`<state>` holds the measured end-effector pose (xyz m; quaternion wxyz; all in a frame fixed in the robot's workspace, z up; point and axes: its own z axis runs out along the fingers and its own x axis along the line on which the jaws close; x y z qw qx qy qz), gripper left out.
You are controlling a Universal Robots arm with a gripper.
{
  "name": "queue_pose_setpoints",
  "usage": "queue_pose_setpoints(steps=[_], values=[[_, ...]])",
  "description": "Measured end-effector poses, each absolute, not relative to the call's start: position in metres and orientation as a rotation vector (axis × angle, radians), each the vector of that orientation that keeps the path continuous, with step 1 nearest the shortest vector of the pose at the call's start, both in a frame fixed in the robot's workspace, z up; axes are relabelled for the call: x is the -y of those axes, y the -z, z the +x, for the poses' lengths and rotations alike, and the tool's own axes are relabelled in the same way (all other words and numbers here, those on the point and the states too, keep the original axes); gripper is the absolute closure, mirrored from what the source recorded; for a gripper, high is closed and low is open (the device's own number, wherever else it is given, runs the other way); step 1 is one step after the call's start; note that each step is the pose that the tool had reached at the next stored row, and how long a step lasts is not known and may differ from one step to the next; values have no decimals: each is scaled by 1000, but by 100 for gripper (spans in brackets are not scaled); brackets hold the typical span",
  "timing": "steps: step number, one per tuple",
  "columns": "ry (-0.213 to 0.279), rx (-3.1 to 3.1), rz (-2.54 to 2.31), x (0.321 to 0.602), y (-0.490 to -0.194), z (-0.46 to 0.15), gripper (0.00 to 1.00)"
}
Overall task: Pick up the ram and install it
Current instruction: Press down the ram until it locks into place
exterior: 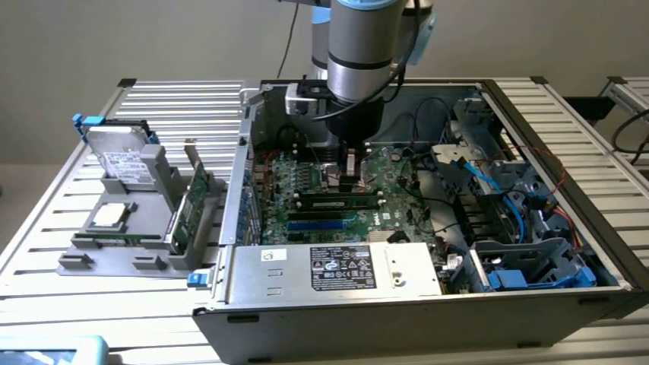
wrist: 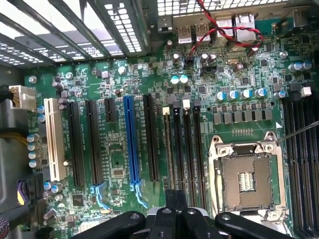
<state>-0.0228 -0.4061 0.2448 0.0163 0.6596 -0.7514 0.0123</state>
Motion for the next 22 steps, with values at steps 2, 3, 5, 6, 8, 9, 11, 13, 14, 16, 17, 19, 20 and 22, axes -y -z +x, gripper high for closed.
queue_pose_setpoints(steps=[2, 3, 5, 6, 8, 9, 11, 13, 14, 16, 17, 19, 20, 22], values=[[-38, 2367, 2015, 406, -245, -23, 89], [-37, 2382, 1997, 406, -245, -23, 89], [-36, 2411, 1962, 406, -245, -23, 89], [-36, 2425, 1943, 406, -245, -23, 89], [-35, 2455, 1906, 406, -245, -23, 89], [-35, 2469, 1886, 406, -245, -23, 89], [-34, 2497, 1849, 406, -245, -23, 89], [-33, 2522, 1815, 406, -245, -23, 89], [-33, 2533, 1798, 406, -245, -23, 89], [-33, 2555, 1766, 406, -245, -23, 89], [-34, 2564, 1751, 406, -245, -23, 89], [-35, 2583, 1722, 406, -245, -23, 89], [-35, 2593, 1707, 406, -245, -23, 89], [-35, 2613, 1675, 406, -245, -23, 89]])
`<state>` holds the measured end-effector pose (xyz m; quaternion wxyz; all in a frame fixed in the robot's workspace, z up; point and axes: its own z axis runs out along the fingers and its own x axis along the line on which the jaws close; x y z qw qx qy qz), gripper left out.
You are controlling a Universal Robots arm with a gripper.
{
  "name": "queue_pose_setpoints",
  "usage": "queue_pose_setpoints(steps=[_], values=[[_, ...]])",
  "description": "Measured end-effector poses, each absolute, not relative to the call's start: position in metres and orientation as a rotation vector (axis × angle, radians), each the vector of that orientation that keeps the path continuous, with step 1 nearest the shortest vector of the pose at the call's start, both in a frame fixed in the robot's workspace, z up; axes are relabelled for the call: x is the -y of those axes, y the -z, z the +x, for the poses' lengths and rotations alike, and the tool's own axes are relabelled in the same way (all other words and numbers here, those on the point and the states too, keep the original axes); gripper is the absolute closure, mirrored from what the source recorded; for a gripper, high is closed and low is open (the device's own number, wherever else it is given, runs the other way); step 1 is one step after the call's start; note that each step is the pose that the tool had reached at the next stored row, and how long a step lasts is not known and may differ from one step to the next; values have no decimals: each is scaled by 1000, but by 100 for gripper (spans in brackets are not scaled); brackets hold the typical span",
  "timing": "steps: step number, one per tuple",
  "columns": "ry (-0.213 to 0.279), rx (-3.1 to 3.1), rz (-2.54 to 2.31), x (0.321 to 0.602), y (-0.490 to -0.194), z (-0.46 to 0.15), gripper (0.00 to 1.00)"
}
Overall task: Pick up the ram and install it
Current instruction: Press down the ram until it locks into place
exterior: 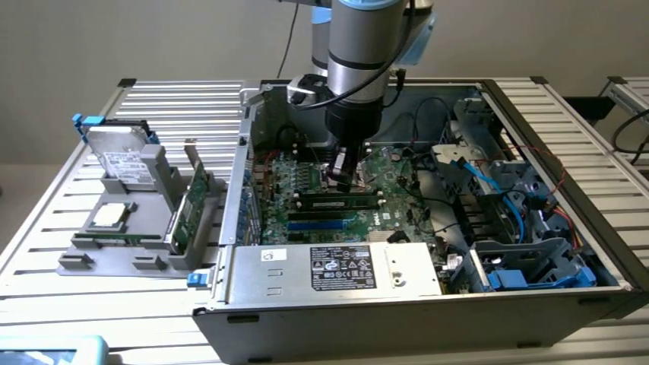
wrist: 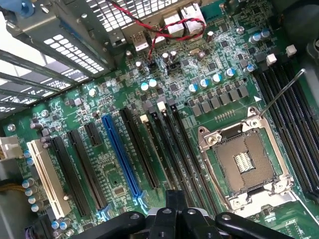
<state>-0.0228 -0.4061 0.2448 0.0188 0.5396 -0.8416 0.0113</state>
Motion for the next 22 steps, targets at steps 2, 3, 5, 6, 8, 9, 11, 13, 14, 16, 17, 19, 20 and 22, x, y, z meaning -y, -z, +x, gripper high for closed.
queue_pose_setpoints(steps=[2, 3, 5, 6, 8, 9, 11, 13, 14, 16, 17, 19, 20, 22], values=[[-35, 2633, 1643, 406, -245, -23, 89], [-35, 2642, 1627, 406, -245, -23, 89], [-36, 2660, 1596, 406, -245, -23, 89], [-36, 2668, 1582, 406, -245, -23, 89], [-37, 2686, 1549, 406, -245, -23, 89], [-37, 2695, 1534, 406, -245, -23, 89], [-36, 2714, 1499, 406, -245, -23, 89], [-35, 2732, 1465, 406, -245, -23, 89], [-35, 2742, 1446, 406, -245, -23, 89], [-34, 2760, 1411, 406, -245, -23, 89], [-34, 2768, 1395, 406, -245, -23, 89], [-33, 2786, 1359, 406, -245, -23, 89], [-33, 2794, 1342, 406, -245, -23, 89], [-32, 2811, 1307, 406, -245, -23, 89]])
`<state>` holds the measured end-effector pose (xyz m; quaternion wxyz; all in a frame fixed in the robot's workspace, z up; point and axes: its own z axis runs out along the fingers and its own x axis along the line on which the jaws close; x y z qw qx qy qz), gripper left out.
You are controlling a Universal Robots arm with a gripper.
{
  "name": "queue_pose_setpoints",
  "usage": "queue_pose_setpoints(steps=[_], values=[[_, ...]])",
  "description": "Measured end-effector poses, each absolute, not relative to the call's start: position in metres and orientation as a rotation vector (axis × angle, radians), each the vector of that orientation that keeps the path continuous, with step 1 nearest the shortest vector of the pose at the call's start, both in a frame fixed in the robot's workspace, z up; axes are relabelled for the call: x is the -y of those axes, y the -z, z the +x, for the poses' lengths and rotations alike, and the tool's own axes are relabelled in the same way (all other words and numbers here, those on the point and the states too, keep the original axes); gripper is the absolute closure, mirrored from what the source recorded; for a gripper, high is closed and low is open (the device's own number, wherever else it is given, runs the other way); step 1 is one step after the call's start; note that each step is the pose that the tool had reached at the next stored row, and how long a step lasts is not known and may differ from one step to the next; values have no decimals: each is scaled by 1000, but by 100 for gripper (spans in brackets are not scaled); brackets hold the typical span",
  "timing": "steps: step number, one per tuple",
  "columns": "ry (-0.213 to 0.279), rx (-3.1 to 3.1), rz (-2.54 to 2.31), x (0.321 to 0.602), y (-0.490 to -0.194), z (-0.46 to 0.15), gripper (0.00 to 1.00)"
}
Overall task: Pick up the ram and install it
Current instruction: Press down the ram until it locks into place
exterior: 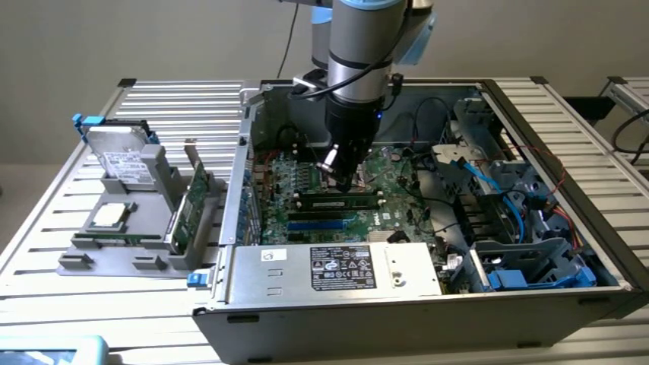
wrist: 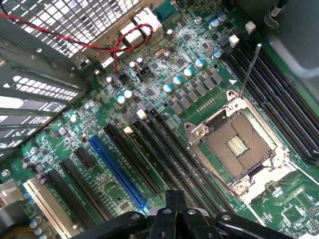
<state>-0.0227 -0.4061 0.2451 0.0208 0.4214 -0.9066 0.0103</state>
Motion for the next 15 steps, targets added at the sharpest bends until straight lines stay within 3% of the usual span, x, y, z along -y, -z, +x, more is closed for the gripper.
queue_pose_setpoints(steps=[15], values=[[-35, 2919, 1072, 406, -245, -23, 89]])
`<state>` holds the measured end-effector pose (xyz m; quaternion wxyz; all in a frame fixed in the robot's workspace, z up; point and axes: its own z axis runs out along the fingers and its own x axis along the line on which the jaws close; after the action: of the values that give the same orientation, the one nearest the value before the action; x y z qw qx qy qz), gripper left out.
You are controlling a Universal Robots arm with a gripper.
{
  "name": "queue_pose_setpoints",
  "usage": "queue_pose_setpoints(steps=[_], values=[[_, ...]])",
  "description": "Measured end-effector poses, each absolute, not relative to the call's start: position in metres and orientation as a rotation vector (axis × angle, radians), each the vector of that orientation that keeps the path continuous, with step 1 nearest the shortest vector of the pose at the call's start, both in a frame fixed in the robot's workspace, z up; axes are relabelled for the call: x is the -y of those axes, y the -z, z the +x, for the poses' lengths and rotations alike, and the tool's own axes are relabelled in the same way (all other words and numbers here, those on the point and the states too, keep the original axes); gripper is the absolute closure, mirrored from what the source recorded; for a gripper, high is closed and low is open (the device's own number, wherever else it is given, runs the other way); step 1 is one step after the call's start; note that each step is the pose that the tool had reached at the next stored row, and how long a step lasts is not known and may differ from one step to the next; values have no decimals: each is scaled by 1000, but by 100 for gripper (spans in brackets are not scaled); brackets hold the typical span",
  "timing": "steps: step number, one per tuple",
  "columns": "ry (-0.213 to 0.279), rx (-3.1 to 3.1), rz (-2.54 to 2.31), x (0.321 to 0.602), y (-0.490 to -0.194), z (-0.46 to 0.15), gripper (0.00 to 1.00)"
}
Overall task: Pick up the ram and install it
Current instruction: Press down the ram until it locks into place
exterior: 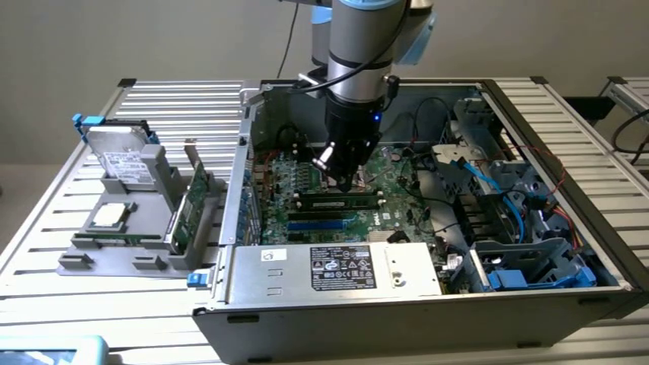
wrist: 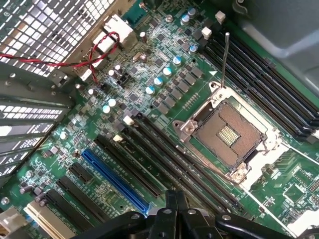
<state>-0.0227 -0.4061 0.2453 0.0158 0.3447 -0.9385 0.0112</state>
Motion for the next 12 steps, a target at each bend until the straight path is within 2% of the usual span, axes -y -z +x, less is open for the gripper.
queue_pose_setpoints(steps=[12], values=[[-36, 2994, 868, 406, -245, -23, 89]])
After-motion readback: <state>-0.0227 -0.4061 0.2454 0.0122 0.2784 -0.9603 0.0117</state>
